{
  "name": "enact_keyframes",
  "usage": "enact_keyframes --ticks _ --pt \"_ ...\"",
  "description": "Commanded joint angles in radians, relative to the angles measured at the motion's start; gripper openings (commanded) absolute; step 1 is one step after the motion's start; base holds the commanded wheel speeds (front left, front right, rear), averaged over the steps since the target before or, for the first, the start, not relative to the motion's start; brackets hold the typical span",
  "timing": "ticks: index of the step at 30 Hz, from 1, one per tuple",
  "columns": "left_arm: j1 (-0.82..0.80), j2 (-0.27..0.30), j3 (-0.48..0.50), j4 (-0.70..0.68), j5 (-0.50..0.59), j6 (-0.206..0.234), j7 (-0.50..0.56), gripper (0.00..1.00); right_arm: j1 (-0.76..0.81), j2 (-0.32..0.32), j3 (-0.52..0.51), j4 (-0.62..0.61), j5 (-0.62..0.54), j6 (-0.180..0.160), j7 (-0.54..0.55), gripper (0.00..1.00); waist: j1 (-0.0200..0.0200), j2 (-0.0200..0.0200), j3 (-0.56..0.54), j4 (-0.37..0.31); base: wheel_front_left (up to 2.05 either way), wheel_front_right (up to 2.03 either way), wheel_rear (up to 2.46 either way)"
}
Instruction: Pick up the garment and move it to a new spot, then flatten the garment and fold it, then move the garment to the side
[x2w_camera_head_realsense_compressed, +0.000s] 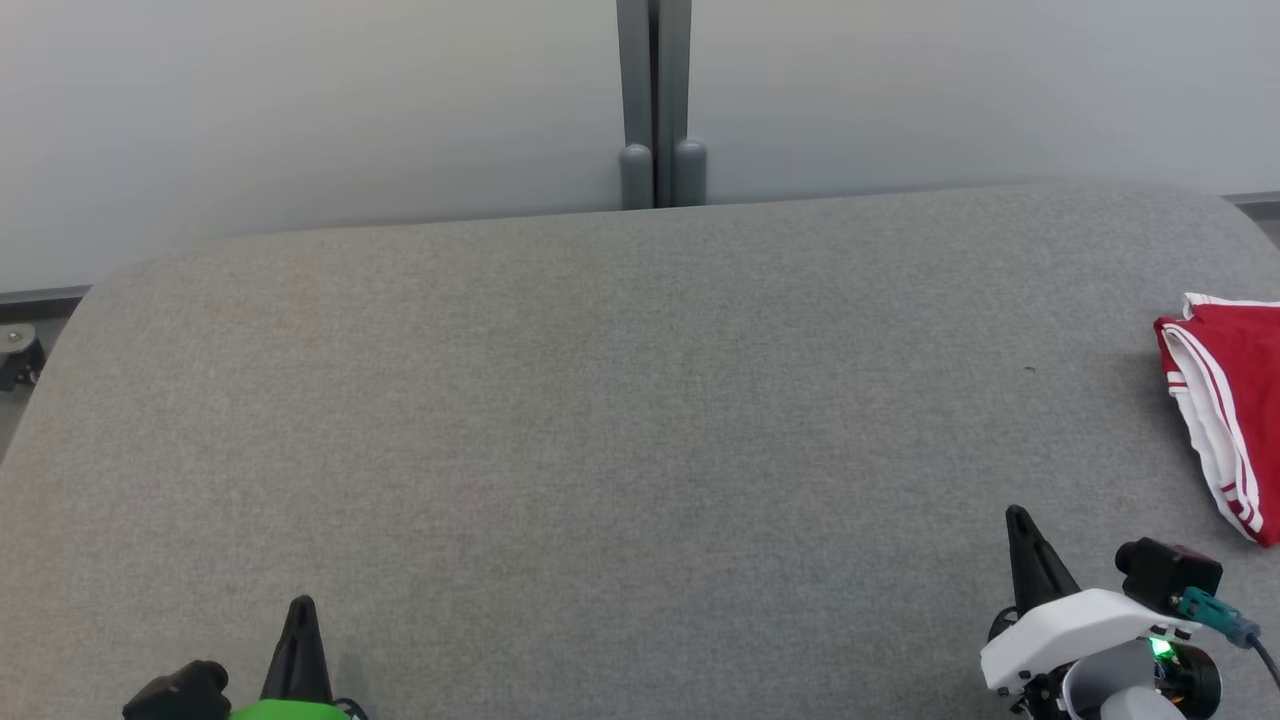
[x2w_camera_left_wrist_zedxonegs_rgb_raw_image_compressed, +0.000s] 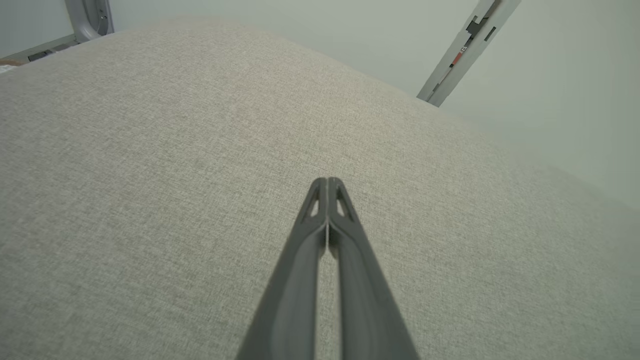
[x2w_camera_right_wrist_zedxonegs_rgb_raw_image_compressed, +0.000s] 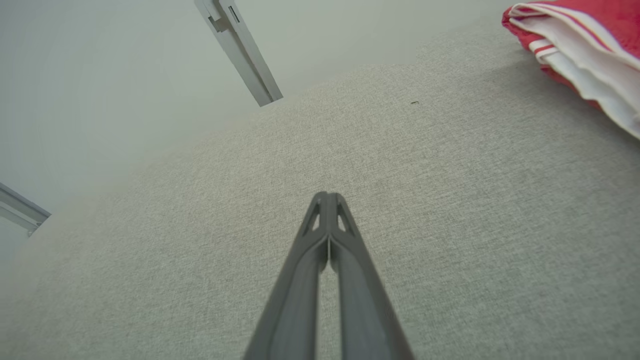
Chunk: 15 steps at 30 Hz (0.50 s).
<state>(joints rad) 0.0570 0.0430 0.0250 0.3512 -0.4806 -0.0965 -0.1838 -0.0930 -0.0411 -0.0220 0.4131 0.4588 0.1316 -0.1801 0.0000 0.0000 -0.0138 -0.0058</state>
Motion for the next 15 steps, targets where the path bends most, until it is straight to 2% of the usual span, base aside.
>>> enact_keyframes --ticks 1,15 --pt "-0.034 0.004 0.006 -0.022 -0.042 -0.003 0.010 0.00 -0.020 -0.004 -0.006 -0.023 0.044 0.000 0.009 0.00 0.0000 0.0000 0.000 0.000 0.00 0.00 0.00" --pt "-0.061 0.005 0.022 -0.049 -0.258 -0.001 0.066 0.00 -0.022 -0.006 -0.022 -0.053 0.262 0.000 0.065 0.00 0.0000 0.0000 0.002 0.001 0.00 0.00 0.00"
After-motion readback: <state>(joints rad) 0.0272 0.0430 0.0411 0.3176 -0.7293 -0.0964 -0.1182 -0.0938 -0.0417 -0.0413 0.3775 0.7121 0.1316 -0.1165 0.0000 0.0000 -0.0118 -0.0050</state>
